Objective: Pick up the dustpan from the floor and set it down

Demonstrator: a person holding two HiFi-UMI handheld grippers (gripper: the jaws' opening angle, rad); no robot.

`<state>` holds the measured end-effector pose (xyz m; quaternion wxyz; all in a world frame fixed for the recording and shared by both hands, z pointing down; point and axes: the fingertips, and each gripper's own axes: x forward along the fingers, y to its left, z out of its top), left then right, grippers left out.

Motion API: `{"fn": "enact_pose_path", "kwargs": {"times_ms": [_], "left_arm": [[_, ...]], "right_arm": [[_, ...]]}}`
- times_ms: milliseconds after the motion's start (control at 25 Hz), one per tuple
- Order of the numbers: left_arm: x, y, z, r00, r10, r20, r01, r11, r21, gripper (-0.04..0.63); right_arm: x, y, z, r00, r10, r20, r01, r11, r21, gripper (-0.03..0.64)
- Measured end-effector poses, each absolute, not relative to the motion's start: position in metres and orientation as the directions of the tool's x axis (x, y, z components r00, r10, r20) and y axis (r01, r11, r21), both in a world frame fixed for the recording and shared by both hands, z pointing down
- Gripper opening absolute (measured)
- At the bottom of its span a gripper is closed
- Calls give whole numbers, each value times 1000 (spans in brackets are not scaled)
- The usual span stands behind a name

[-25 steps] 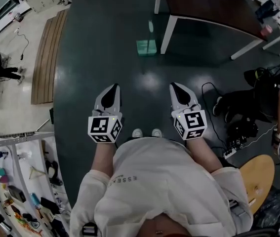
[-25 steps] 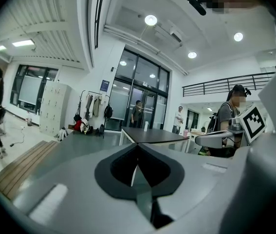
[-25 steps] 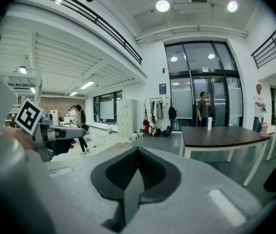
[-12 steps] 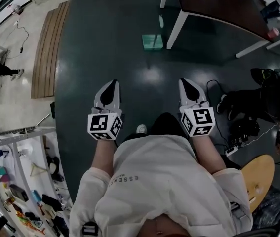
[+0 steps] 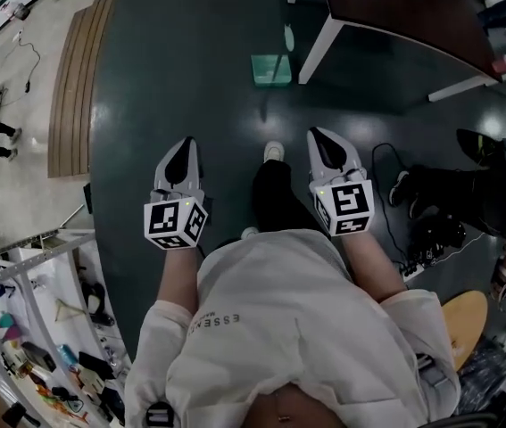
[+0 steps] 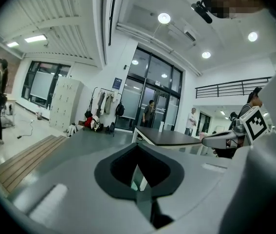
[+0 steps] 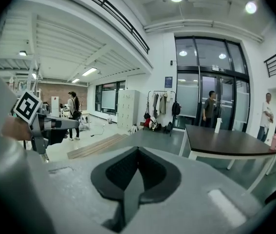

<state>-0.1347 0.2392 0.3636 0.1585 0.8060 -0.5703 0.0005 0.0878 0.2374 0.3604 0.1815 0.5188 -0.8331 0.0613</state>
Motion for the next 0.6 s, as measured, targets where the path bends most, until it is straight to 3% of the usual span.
{"fn": "enact_pose_path", "kwargs": {"times_ms": [400,600], "left_arm": [[-83,60,363,381,-912,151,-889,-317,330,14],[-71,-17,372,377,-904,200,-910,-322,262,14]], "right_arm": [[115,43,381,-430,-780,454,-877,480,-6,-8],[119,-35,390,-436,-761,480,-872,489,-18,-8]]}}
